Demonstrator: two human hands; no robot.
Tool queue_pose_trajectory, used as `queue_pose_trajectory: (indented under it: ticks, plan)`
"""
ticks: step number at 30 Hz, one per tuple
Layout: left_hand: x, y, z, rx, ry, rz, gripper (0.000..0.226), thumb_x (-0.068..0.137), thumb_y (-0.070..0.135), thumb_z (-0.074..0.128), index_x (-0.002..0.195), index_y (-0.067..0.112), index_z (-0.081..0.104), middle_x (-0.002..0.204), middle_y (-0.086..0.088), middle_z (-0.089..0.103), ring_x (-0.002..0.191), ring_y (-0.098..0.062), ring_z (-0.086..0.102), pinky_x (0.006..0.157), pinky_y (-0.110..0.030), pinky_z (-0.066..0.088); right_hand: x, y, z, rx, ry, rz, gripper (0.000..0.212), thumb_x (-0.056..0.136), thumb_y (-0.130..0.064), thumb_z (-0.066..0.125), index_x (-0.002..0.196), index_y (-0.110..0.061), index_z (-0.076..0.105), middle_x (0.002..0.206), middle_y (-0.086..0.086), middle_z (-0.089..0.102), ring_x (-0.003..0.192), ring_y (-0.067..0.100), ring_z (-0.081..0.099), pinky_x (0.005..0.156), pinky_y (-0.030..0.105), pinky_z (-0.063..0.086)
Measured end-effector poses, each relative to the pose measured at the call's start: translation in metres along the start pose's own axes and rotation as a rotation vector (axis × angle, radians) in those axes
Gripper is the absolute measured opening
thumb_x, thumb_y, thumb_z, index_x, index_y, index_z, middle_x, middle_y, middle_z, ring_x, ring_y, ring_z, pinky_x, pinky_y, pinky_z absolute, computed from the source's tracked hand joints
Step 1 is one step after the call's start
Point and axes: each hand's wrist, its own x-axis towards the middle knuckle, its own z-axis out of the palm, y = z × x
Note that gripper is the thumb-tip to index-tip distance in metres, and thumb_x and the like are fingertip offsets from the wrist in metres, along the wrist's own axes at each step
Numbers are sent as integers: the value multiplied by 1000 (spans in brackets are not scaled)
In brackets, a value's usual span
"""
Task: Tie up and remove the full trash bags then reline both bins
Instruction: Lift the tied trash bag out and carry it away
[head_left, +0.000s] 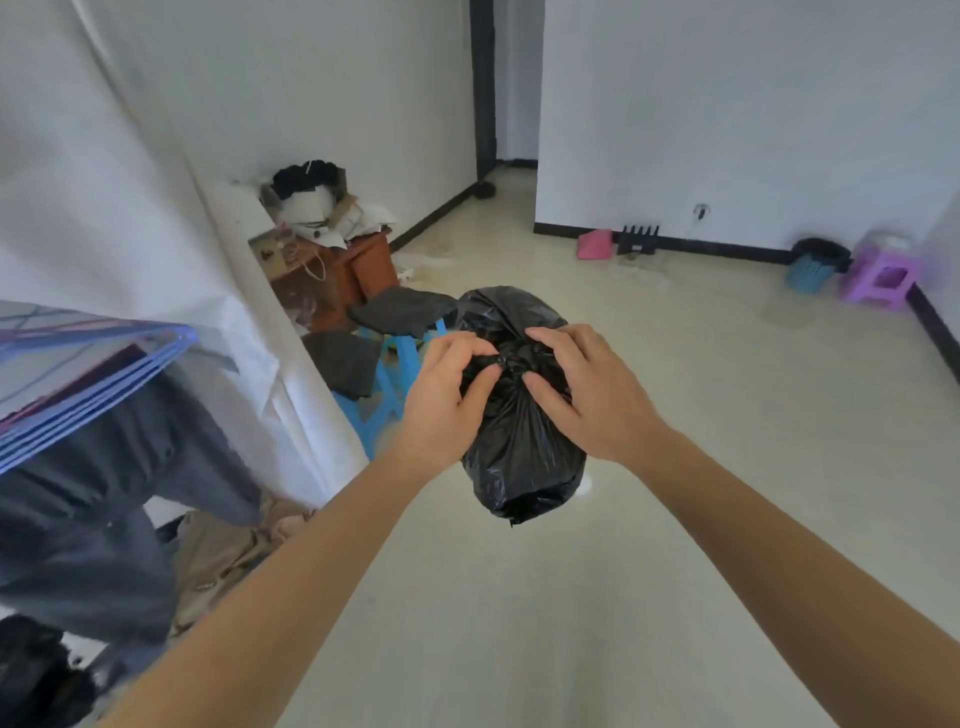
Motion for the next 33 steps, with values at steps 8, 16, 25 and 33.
queue_pose_trajectory:
  ticks: [8, 16, 25, 33]
  plan:
    - [225, -121, 122, -15, -24, -8, 12, 95, 13, 61, 107, 15, 60, 111, 4, 53, 107, -11, 53, 91, -12, 40, 186, 189, 85, 21, 42, 49, 50, 100, -44, 48, 144, -21, 46, 127, 7, 49, 115, 22, 50, 96, 35, 46]
    - [424, -239, 152, 27, 64, -63, 13, 94, 11, 62, 106, 14, 60, 111, 7, 55, 109, -6, 50, 94, -6, 34, 407, 298, 155, 84, 9, -48, 49, 99, -45, 49, 142, -21, 47, 127, 7, 50, 114, 22, 51, 95, 36, 47]
    - [640, -433, 209, -30, 71, -15, 14, 93, 15, 61, 103, 25, 55, 108, 31, 47, 109, -8, 50, 96, -16, 37, 640, 429, 292, 45, -20, -81, 51, 99, -46, 48, 143, -19, 45, 127, 5, 50, 111, 20, 52, 94, 36, 47]
    - [853, -551, 284, -91, -47, -27, 15, 94, 14, 62, 104, 25, 57, 113, 3, 57, 109, 0, 50, 94, -9, 36, 820, 566, 348, -10, -12, 19, 51, 99, -45, 50, 143, -20, 45, 129, 5, 49, 113, 20, 52, 94, 34, 47]
